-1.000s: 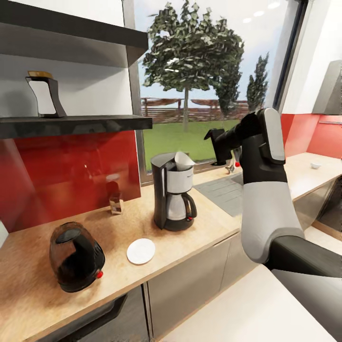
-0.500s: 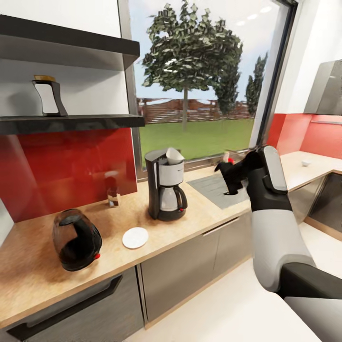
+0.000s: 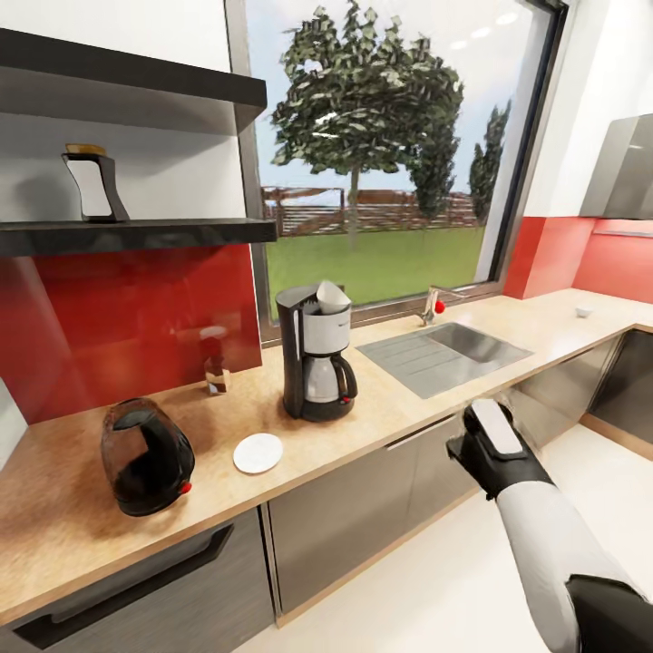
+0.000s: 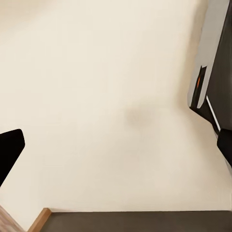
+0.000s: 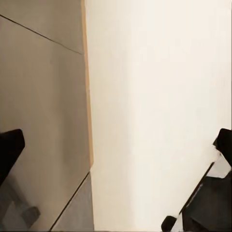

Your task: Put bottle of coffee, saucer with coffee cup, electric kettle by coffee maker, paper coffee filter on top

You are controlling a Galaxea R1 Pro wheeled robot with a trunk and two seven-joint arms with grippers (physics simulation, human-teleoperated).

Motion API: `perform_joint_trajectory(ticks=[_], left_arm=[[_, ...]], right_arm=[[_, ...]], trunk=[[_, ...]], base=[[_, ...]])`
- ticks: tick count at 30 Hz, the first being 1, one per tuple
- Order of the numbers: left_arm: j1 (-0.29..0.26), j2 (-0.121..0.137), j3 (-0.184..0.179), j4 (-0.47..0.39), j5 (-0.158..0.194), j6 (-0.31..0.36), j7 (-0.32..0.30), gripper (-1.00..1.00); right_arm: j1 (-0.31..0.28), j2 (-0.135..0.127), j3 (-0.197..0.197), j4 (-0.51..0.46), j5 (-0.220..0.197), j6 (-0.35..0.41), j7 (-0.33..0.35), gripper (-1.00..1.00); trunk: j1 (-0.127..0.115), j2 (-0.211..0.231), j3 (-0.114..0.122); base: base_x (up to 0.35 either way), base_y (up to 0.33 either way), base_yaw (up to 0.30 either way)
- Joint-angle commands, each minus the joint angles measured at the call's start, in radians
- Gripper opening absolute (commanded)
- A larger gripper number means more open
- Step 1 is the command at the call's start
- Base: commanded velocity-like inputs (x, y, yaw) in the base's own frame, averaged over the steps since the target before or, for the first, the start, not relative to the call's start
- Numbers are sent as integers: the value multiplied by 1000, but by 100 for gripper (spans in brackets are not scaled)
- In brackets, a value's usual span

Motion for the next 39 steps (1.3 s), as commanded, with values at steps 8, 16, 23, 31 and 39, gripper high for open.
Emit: perform_joint_trajectory(ticks=[8,16,23,31,39], left_arm=[[-1,-1,5,0,3,-42,3,100],[-1,0,10,1,6,-127,3,100],[-1,0,10,0,8,-142,3,100],[-1,-1,9,-1,11,-145,-5,100],[-1,-14,16,-19,15,-199,-6,100]], right_arm=[[67,3,1,649,563,-24,653,100],[255,1,2,765,820,-203,1035,100],[365,6,4,770,1148,-218,1322,100],[421,-1,4,771,1351,-328,1424,100],[426,0,3,768,1401,-346,1427,100]], trunk=[[1,-2,-1],[1,-2,-1],[1,-2,-1],[1,-2,-1],[1,-2,-1]], base=[[0,0,0],[0,0,0],[0,0,0],[0,0,0],[0,0,0]])
